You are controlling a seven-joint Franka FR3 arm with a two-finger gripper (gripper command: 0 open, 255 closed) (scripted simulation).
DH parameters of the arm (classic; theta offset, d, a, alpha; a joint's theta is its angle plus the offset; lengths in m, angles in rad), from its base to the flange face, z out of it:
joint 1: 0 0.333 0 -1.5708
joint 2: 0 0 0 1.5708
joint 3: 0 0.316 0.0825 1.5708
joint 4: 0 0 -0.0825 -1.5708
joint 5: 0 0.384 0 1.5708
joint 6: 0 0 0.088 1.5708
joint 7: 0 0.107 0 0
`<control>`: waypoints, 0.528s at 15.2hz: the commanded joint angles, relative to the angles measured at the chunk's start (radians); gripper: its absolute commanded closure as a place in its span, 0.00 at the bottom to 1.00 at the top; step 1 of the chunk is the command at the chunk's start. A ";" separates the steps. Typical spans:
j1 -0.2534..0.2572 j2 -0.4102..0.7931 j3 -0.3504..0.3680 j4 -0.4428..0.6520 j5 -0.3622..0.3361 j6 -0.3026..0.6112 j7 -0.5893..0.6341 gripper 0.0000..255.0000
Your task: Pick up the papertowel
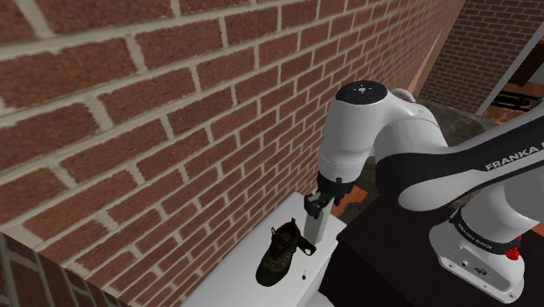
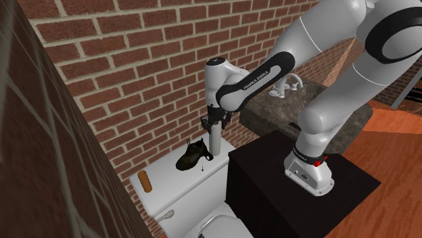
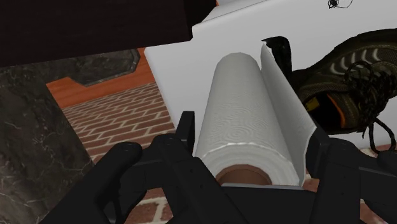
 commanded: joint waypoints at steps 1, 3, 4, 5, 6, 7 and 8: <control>0.000 0.001 0.001 -0.002 -0.001 -0.001 0.001 1.00; 0.001 -0.002 -0.002 -0.004 0.002 -0.002 -0.002 1.00; 0.002 -0.003 -0.002 -0.005 0.003 -0.003 -0.003 1.00; 0.000 0.001 0.001 -0.002 0.000 -0.001 0.001 1.00; 0.006 -0.013 -0.007 0.003 0.008 -0.019 -0.006 1.00; 0.012 -0.027 -0.015 0.008 0.014 -0.036 -0.013 1.00; 0.017 -0.039 -0.023 0.014 0.020 -0.054 -0.019 1.00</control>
